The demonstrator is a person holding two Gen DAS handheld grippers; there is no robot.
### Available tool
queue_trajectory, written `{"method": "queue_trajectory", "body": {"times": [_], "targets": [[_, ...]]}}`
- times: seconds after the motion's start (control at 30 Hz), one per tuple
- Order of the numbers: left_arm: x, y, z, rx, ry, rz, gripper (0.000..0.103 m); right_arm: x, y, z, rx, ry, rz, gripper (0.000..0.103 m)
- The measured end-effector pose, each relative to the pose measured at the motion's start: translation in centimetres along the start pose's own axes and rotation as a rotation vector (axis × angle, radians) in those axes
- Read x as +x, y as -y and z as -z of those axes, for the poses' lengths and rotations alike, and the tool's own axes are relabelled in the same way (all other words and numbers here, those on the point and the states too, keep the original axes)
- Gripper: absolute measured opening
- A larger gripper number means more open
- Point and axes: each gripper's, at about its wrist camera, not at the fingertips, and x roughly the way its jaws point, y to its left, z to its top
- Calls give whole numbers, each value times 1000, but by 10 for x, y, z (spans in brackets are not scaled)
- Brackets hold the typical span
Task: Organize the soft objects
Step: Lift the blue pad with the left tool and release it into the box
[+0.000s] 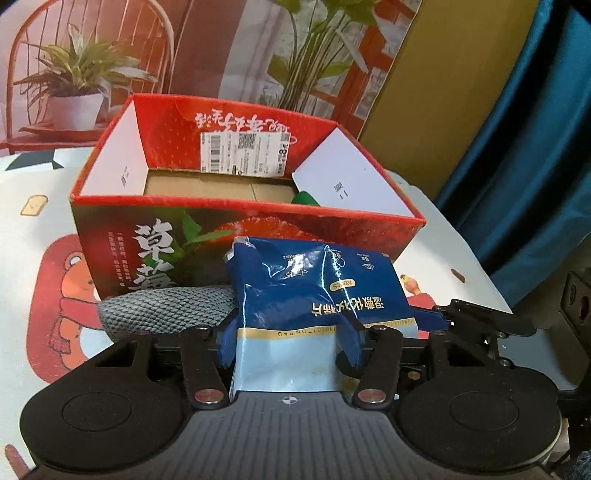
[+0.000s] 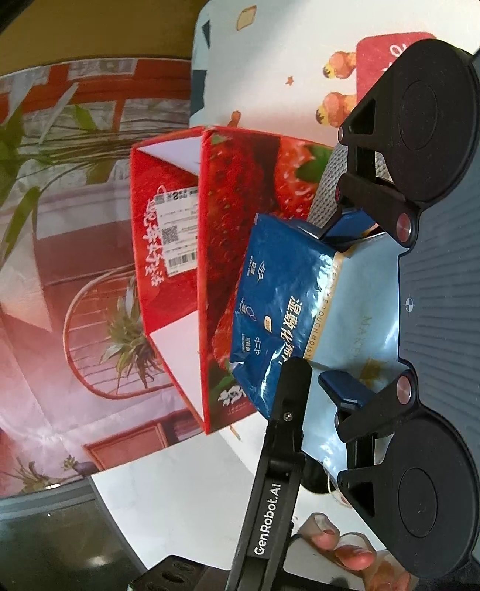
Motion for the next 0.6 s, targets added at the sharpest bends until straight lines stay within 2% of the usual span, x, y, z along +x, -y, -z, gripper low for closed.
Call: {"method": "queue_trajectory", "body": {"times": [0.27,0.6], "targets": [[-27,4,-5,9,67,8,57,-16,-17,-15,-54,46,5,73],[-60,7,-22,9,170,12,57,-32,-38,-52,-148,112,2,73]]}}
